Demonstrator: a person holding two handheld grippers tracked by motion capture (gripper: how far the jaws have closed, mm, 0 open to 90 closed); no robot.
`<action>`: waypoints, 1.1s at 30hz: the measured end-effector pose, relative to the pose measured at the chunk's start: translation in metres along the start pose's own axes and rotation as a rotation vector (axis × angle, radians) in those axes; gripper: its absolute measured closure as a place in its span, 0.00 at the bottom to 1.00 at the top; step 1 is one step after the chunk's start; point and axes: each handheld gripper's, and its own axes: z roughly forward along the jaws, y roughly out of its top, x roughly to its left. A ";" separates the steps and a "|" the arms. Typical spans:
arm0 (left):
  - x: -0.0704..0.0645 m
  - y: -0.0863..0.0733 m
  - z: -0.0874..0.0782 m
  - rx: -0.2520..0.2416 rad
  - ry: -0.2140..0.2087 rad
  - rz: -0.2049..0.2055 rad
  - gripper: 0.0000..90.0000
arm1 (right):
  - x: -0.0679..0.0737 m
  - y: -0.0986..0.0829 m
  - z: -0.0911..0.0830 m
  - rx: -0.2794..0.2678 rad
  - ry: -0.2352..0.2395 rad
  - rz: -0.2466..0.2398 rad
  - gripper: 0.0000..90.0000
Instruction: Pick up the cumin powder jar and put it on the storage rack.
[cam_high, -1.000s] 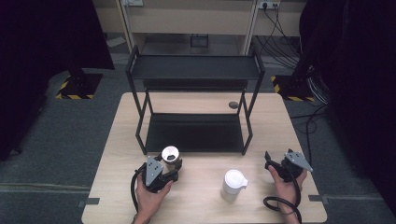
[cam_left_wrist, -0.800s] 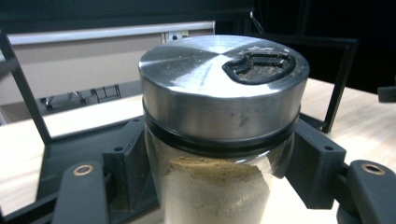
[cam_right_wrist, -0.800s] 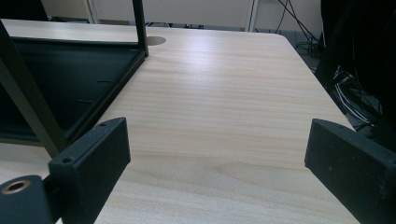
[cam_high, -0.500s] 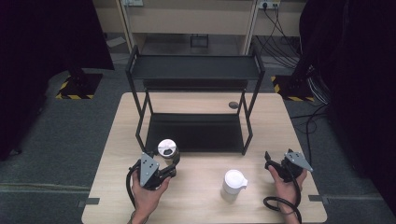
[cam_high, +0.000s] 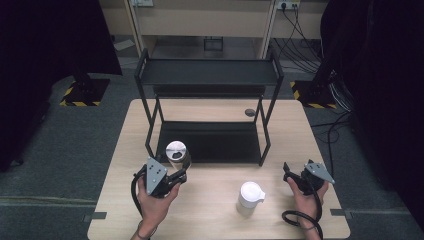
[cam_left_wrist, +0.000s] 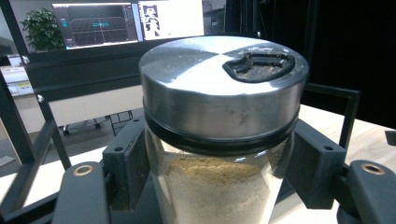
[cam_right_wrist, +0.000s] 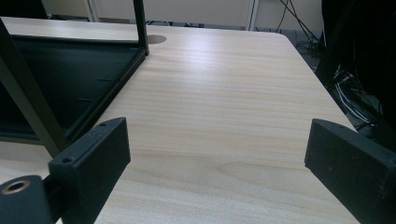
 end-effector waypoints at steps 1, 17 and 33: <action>0.001 0.002 0.000 -0.002 0.001 0.002 0.34 | 0.000 0.000 0.000 0.000 0.000 0.000 0.08; 0.005 0.028 0.003 -0.034 0.020 0.024 0.34 | 0.001 0.001 0.001 0.002 0.002 -0.003 0.08; 0.009 0.049 0.009 -0.054 0.036 0.034 0.34 | 0.000 0.001 0.001 0.002 0.003 0.001 0.08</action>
